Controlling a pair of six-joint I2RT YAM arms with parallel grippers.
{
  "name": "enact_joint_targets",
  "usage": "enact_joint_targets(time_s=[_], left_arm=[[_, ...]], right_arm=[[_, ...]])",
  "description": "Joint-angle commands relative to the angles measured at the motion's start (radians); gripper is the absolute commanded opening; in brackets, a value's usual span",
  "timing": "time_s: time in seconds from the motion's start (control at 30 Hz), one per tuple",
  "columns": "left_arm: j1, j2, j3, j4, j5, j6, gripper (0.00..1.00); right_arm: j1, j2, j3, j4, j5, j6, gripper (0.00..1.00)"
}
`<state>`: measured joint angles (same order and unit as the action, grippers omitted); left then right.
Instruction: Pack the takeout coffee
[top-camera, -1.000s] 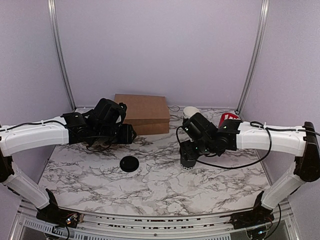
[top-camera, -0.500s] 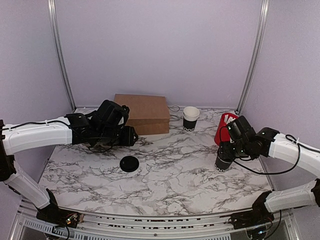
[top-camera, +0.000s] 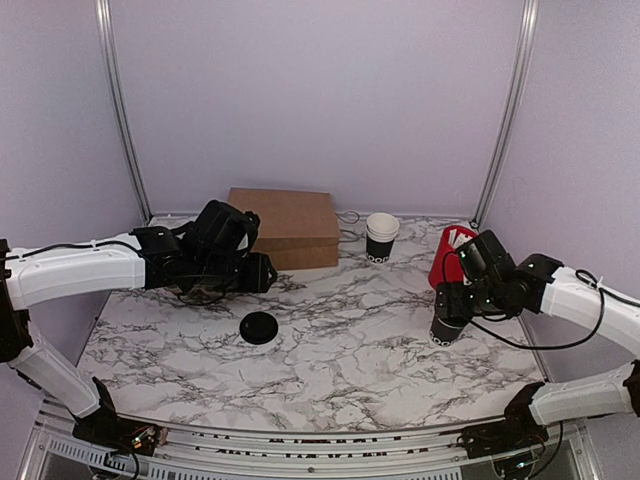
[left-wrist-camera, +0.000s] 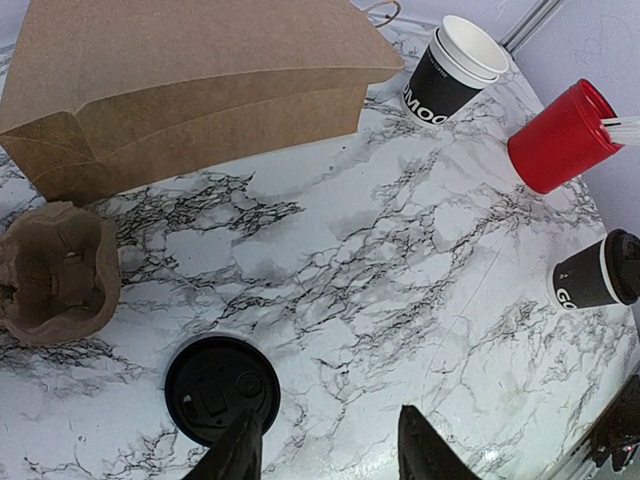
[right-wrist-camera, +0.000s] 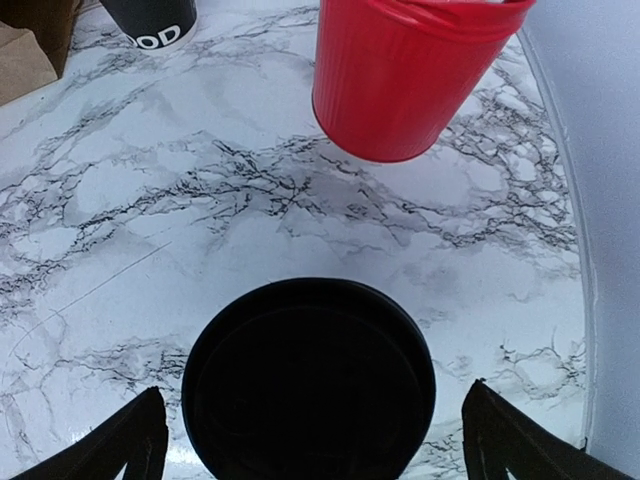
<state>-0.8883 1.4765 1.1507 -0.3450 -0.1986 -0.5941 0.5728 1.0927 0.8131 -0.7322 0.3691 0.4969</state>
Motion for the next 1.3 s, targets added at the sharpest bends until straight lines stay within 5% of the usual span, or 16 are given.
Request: enact_joint_targets(time_s=[0.0,0.3,0.83,1.27], left_arm=[[0.006,-0.005,0.014,-0.013,0.002,0.006,0.47],[0.006,-0.032,-0.098,0.019,-0.018,-0.027,0.47],[0.047,-0.027,-0.389,0.098,-0.057,-0.096,0.43],[0.060,0.195,-0.293,0.105,-0.036,-0.044,0.35]], right_arm=[[-0.010,-0.045,0.089,-0.066,0.050,0.001,1.00],[0.087,-0.054,0.219,-0.085,0.052,-0.014,1.00],[0.352,0.181,0.364,0.022,0.093,-0.008,0.99],[0.355,0.090,0.313,0.062,0.074,-0.039,0.98]])
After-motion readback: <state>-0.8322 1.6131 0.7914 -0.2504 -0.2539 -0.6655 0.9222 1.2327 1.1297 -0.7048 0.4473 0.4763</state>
